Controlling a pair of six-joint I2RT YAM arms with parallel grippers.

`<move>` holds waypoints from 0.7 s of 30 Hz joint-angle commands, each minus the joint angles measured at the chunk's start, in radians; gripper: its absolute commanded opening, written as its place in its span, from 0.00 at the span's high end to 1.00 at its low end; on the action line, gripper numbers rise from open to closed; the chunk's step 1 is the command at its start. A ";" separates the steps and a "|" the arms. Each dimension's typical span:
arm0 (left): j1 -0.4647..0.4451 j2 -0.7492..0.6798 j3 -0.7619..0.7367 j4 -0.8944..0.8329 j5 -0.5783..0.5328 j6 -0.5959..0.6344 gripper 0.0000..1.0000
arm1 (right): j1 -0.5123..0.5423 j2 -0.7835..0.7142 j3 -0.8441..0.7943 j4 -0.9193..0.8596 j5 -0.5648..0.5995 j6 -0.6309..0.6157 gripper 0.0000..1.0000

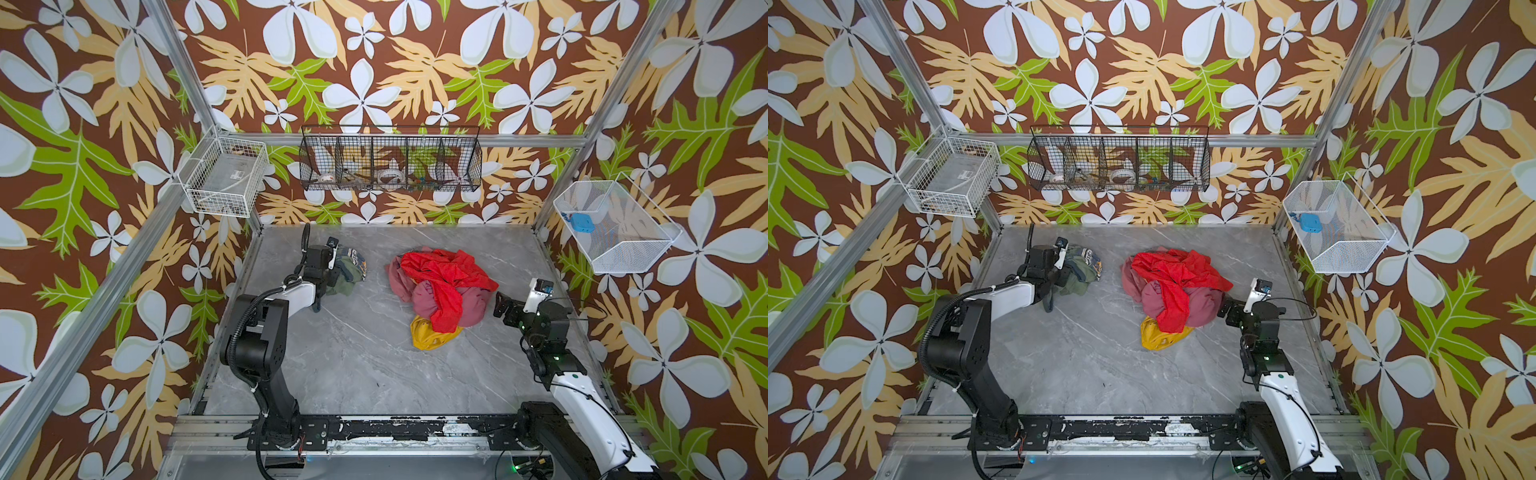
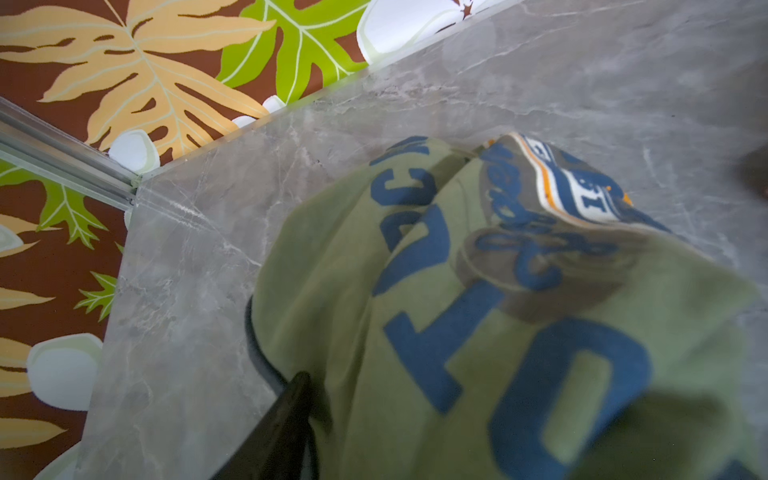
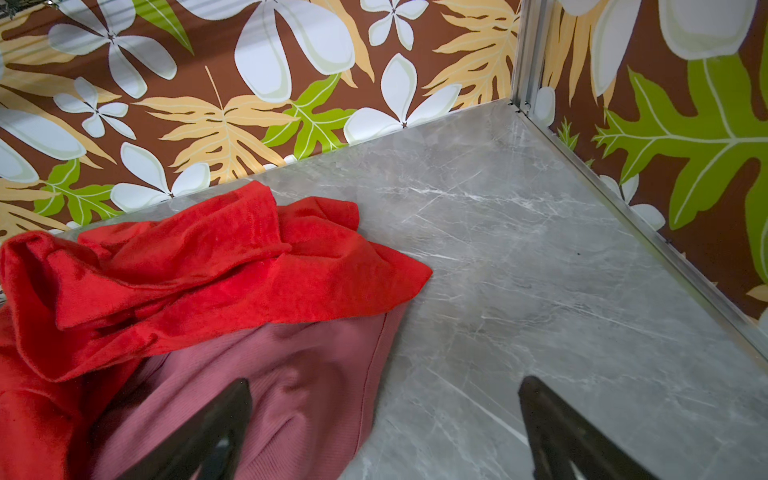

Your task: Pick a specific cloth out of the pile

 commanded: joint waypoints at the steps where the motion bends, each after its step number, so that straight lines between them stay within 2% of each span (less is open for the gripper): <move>1: 0.002 -0.030 -0.024 -0.005 -0.063 -0.036 0.30 | 0.000 -0.004 0.009 0.001 0.025 -0.013 0.00; 3: 0.002 -0.063 -0.049 0.008 -0.060 -0.054 0.19 | 0.001 -0.006 0.005 0.001 0.038 -0.017 0.00; 4: 0.002 -0.076 -0.059 0.009 -0.059 -0.061 0.18 | 0.001 -0.007 0.003 0.001 0.042 -0.019 0.00; 15: 0.002 -0.282 -0.178 0.064 -0.044 -0.128 0.16 | 0.001 -0.037 -0.006 -0.023 0.093 -0.054 0.00; 21: 0.002 -0.341 -0.139 0.101 -0.019 -0.151 0.16 | 0.001 -0.026 -0.007 -0.001 0.079 -0.031 0.00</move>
